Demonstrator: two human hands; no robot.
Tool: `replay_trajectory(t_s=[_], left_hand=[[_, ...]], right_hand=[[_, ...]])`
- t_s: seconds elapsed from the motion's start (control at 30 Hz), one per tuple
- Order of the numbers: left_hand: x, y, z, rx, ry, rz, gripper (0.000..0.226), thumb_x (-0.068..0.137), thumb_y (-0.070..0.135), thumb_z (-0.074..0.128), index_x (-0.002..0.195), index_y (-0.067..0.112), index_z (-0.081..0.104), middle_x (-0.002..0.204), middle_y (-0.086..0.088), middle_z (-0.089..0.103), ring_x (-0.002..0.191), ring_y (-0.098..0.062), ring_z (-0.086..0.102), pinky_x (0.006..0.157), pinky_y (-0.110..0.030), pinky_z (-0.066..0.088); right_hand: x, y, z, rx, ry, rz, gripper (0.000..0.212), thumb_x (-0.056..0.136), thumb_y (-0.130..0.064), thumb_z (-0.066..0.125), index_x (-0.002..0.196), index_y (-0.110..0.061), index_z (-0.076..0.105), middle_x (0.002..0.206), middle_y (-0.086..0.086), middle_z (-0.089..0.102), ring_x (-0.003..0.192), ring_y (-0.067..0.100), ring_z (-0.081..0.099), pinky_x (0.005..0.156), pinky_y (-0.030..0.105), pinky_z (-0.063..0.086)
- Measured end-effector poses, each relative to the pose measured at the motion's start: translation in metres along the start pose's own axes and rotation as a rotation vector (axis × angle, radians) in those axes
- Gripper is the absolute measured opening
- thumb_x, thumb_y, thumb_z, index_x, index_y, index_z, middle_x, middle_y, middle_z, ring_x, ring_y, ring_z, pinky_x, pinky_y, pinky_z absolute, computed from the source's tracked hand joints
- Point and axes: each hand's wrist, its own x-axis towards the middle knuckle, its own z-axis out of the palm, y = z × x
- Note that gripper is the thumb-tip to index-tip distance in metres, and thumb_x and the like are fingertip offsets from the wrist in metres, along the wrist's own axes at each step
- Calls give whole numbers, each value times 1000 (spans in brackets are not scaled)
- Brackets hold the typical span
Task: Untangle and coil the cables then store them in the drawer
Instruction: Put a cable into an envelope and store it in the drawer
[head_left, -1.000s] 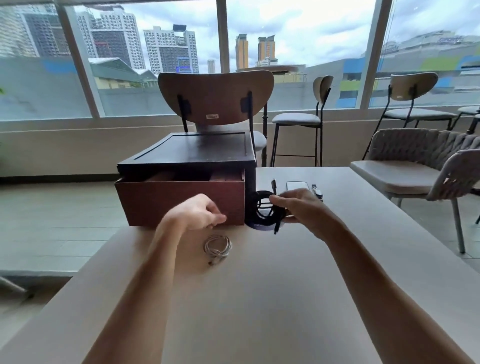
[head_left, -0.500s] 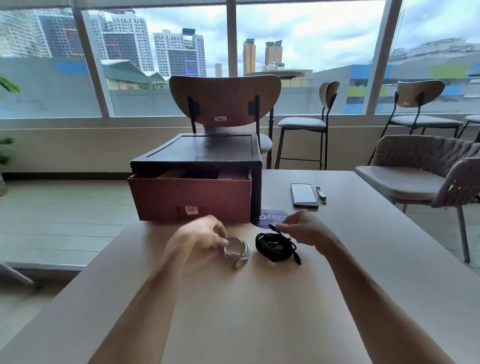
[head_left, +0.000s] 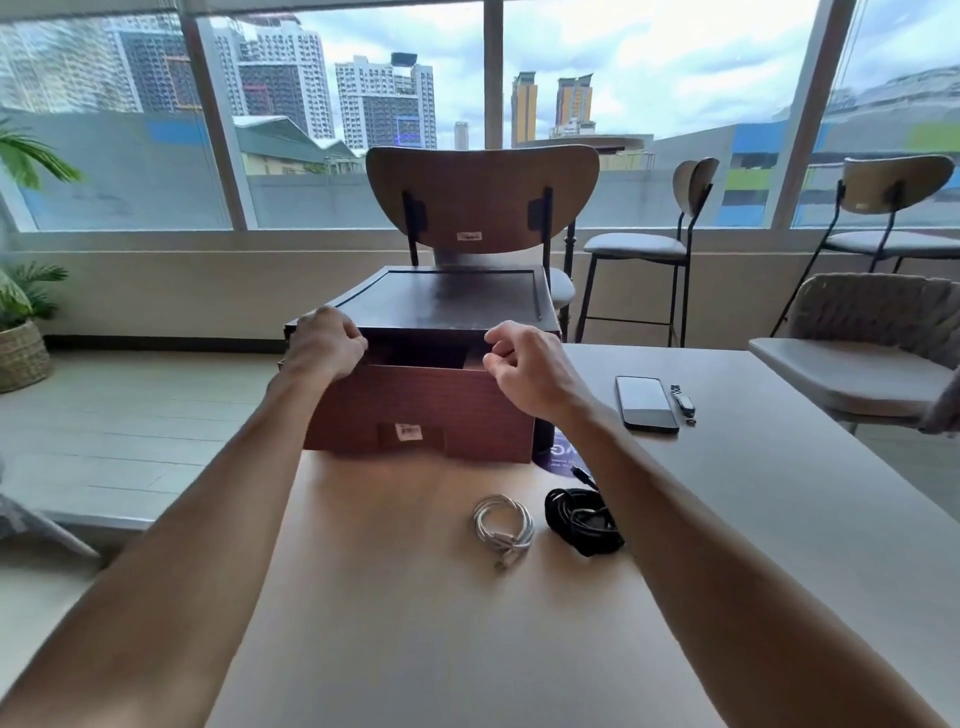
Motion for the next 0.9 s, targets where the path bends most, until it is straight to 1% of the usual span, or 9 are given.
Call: replay_trajectory(t_s=[0.1, 0.23, 0.33, 0.43, 0.53, 0.67, 0.7, 0.77, 0.9], left_hand=[[13, -3, 4, 23, -36, -13, 18, 90, 17, 69, 105, 11, 76, 114, -18, 71, 111, -33, 63, 95, -34, 48], [23, -14, 4, 64, -71, 51, 16, 89, 24, 71, 102, 15, 75, 109, -13, 71, 106, -30, 64, 91, -33, 47], [20, -26, 2, -9, -221, 248, 17, 93, 36, 68, 93, 21, 75, 91, -3, 68, 89, -19, 61, 78, -27, 43], [10, -31, -2, -111, -267, 378, 24, 94, 38, 67, 77, 22, 74, 67, 3, 61, 65, -10, 54, 63, -28, 41], [6, -33, -2, -158, -272, 405, 23, 91, 39, 70, 73, 25, 73, 63, 2, 60, 58, -7, 51, 62, -27, 42], [-1, -41, -13, -174, -358, 386, 33, 77, 60, 67, 73, 28, 74, 68, -15, 63, 59, -11, 51, 62, -31, 43], [-6, -42, -18, -182, -398, 387, 32, 78, 58, 67, 74, 27, 74, 69, -17, 62, 60, -11, 51, 63, -32, 42], [-14, -45, -29, -203, -482, 390, 26, 87, 46, 71, 75, 23, 75, 68, -18, 61, 62, -14, 50, 63, -31, 40], [-28, -44, -46, -213, -602, 386, 26, 92, 34, 69, 75, 16, 74, 62, 2, 56, 59, -10, 46, 57, -22, 36]], right_hand=[[15, -3, 11, -123, -23, -1, 35, 93, -26, 64, 126, -14, 63, 124, 9, 59, 115, 26, 57, 99, 41, 48], [33, -5, 14, -172, 14, -43, 33, 93, -29, 66, 124, -18, 65, 126, 9, 58, 122, 29, 49, 104, 46, 40], [50, -7, 20, -173, -45, -49, 31, 91, -34, 69, 120, -23, 69, 121, 4, 63, 119, 26, 54, 102, 44, 40], [60, -17, 32, -127, 1, -29, 20, 86, -30, 75, 105, -25, 76, 109, -1, 70, 105, 21, 63, 95, 43, 48], [65, -29, 44, -109, 92, 30, 7, 84, -21, 76, 90, -24, 78, 99, -4, 73, 97, 21, 66, 89, 42, 51], [71, -35, 47, -113, 108, 136, 3, 81, -24, 79, 80, -25, 76, 94, -6, 73, 97, 21, 66, 89, 40, 51], [72, -37, 46, -128, 97, 154, 3, 82, -24, 79, 81, -25, 76, 95, -5, 73, 98, 21, 66, 88, 38, 51], [74, -41, 44, -149, 79, 180, 2, 83, -23, 78, 85, -24, 76, 97, -1, 73, 99, 23, 66, 84, 34, 49], [70, -46, 42, -176, 73, 185, 3, 86, -22, 75, 89, -23, 76, 104, 4, 71, 103, 27, 65, 80, 33, 45]])
